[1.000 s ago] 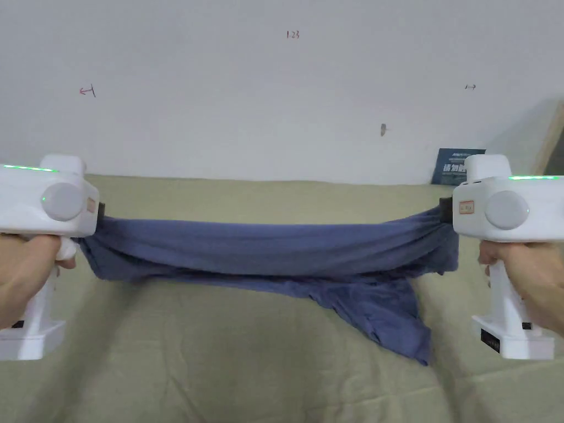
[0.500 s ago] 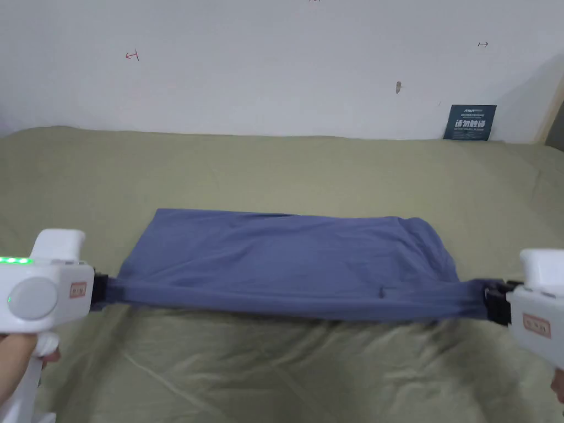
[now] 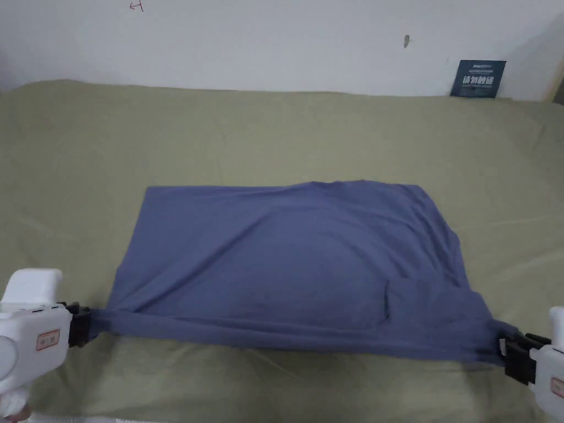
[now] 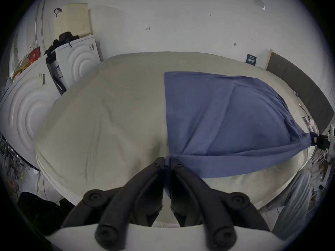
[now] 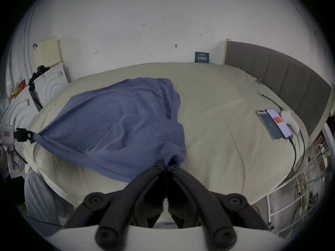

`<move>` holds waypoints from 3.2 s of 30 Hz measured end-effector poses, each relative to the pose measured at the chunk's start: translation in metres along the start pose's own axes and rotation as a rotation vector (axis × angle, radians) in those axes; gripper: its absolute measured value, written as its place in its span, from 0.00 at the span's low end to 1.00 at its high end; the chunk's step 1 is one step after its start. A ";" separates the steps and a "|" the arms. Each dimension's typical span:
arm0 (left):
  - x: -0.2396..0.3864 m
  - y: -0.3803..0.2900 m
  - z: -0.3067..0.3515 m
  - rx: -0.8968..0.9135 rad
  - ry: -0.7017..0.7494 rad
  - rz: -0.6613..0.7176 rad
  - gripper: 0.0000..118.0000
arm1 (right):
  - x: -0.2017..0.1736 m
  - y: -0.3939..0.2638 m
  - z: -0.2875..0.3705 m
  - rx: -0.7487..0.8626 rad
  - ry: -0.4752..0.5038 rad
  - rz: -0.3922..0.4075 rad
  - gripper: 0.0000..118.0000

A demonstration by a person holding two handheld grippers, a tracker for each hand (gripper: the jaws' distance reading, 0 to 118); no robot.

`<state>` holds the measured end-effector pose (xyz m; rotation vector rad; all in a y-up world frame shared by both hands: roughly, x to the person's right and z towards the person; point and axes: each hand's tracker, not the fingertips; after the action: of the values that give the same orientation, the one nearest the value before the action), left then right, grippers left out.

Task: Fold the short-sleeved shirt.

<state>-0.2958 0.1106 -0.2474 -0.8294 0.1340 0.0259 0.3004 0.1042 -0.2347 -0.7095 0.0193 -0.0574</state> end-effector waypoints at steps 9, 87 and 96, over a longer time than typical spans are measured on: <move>0.001 -0.009 -0.007 -0.031 -0.021 0.034 0.29 | -0.007 -0.002 -0.012 -0.029 -0.010 0.043 0.17; 0.010 0.146 -0.093 -0.043 -0.039 0.074 0.03 | -0.025 0.169 -0.132 -0.058 -0.056 0.146 0.03; 0.024 0.147 -0.150 -0.121 -0.012 0.068 0.35 | -0.020 0.167 -0.199 -0.196 -0.078 0.149 0.35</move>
<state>-0.2989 0.0986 -0.4580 -0.9452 0.1505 0.1042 0.2808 0.1026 -0.4943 -0.9035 0.0028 0.1168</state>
